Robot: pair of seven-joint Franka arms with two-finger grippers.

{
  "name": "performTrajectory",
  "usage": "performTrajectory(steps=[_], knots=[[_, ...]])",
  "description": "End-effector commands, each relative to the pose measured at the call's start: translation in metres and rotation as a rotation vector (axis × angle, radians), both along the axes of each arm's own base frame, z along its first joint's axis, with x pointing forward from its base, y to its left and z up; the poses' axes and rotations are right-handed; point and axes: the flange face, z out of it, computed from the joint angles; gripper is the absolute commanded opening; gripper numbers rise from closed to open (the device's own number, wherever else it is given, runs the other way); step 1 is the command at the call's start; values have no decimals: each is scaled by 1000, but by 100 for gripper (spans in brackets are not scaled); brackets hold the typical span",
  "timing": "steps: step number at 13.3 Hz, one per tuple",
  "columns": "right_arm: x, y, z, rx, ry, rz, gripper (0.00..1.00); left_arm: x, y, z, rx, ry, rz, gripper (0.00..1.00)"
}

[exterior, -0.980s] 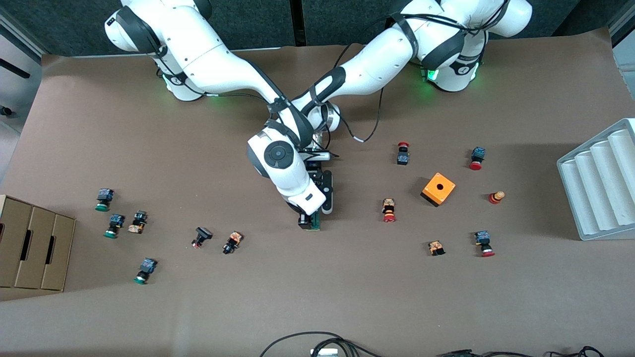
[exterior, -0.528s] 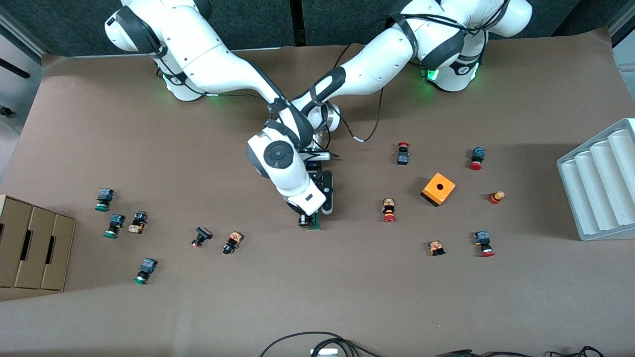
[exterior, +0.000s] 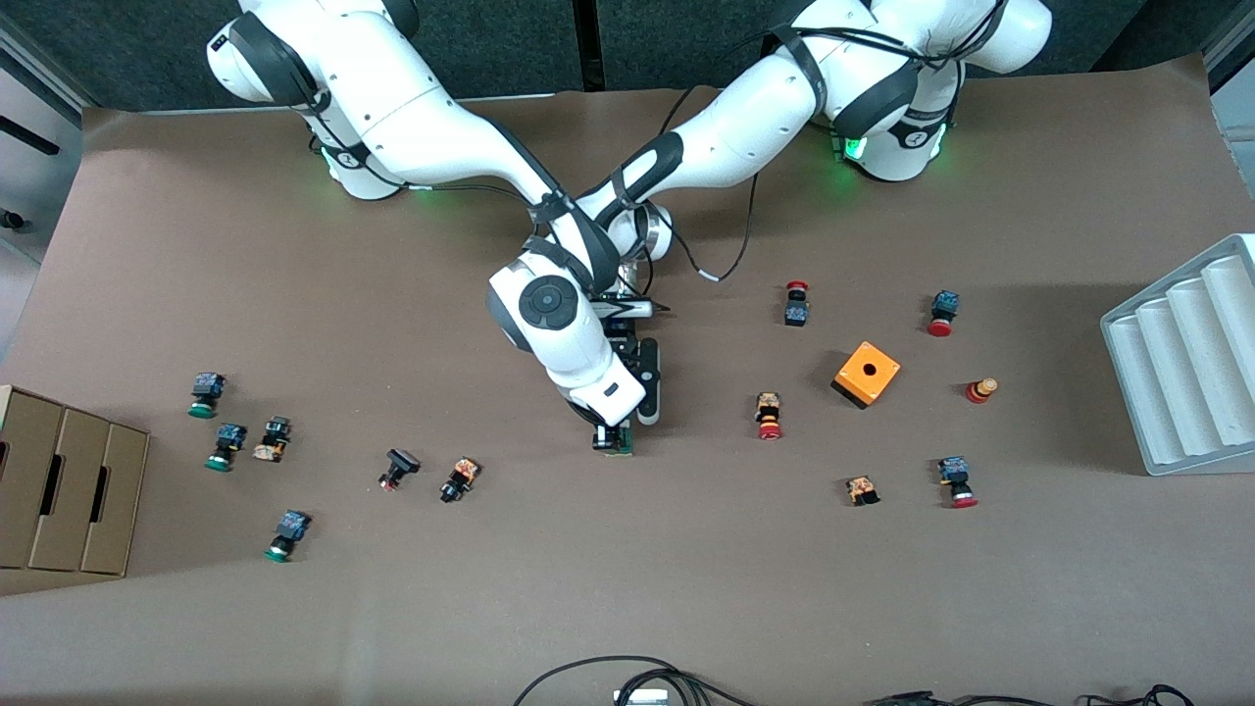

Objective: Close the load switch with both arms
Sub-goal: 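Push the white lever toward the switch's closed position with the right gripper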

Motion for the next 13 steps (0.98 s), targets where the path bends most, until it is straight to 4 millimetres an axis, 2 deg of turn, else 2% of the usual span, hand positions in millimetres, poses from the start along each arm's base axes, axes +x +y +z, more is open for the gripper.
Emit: performTrajectory(steps=[1,10,13], knots=[[5,1,4,14,-38,5,48,-4,-3,-3,4,-15,-13,74],[4,0,-4,12,-24,-5,47,-3,-4,-2,5,-18,-13,74],[4,0,-4,11,-22,-5,40,-3,-3,-2,5,-18,-11,74]])
